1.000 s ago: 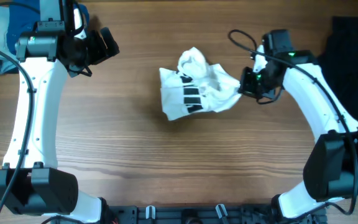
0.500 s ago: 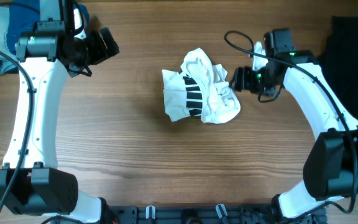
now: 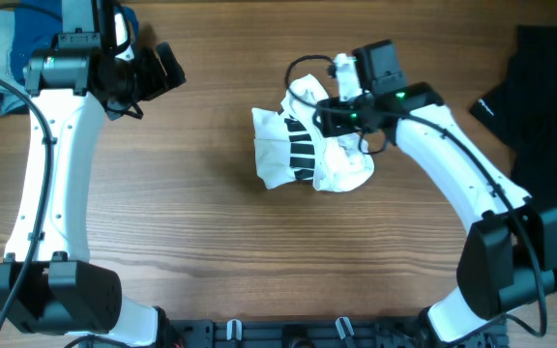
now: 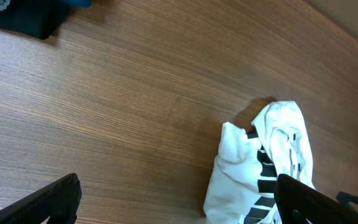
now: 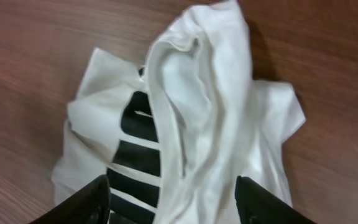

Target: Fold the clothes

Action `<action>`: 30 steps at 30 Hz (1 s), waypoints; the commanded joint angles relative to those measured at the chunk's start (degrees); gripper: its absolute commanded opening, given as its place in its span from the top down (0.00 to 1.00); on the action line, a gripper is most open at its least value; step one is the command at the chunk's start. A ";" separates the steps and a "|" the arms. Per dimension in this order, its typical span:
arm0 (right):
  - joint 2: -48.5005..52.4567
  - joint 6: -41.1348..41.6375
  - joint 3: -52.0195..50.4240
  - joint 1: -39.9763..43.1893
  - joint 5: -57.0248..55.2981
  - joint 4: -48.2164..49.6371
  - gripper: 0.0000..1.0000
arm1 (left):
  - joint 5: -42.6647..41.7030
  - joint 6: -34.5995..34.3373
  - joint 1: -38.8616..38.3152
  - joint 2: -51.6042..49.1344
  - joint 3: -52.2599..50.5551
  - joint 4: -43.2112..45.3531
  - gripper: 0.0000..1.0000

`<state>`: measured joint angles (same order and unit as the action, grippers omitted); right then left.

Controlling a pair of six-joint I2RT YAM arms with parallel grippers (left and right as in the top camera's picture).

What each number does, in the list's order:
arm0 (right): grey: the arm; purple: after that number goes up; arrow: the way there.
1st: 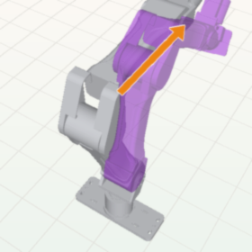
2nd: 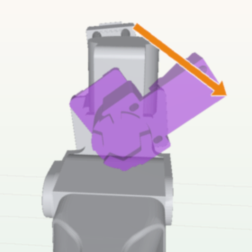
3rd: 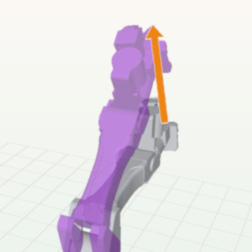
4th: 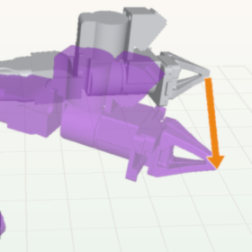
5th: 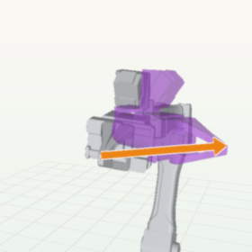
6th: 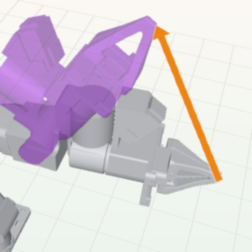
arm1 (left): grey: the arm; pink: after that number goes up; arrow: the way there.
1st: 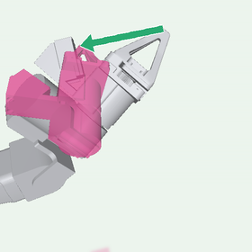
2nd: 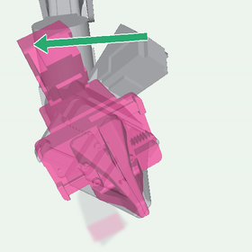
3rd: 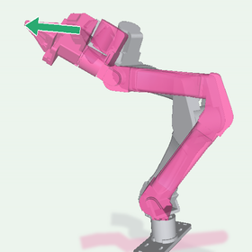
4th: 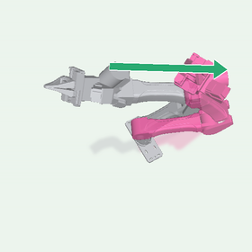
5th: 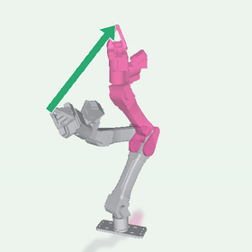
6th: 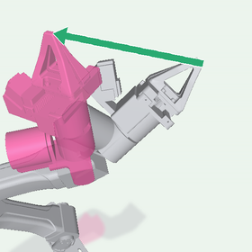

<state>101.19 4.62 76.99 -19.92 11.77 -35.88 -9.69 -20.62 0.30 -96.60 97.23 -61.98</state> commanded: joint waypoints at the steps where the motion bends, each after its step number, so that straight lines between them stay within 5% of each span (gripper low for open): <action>1: 2.60 -1.05 0.90 -1.97 -1.95 0.96 0.40 | 0.37 0.94 0.20 -0.72 -0.59 0.00 0.00; 16: 7.21 3.28 0.90 -2.51 -10.58 0.81 0.73 | 1.22 0.94 0.20 -0.72 -0.59 -0.04 0.00; 25: 10.23 3.32 0.92 -2.51 -10.29 1.29 0.78 | 1.22 0.94 0.20 -0.72 -0.59 -0.02 0.00; 30: 9.29 4.63 1.81 -1.60 -10.47 0.63 0.96 | 1.22 0.94 0.20 -0.72 -0.59 -0.02 0.00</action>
<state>110.65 8.14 77.08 -22.46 2.48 -34.59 -9.23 -20.62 0.30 -96.60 97.23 -61.98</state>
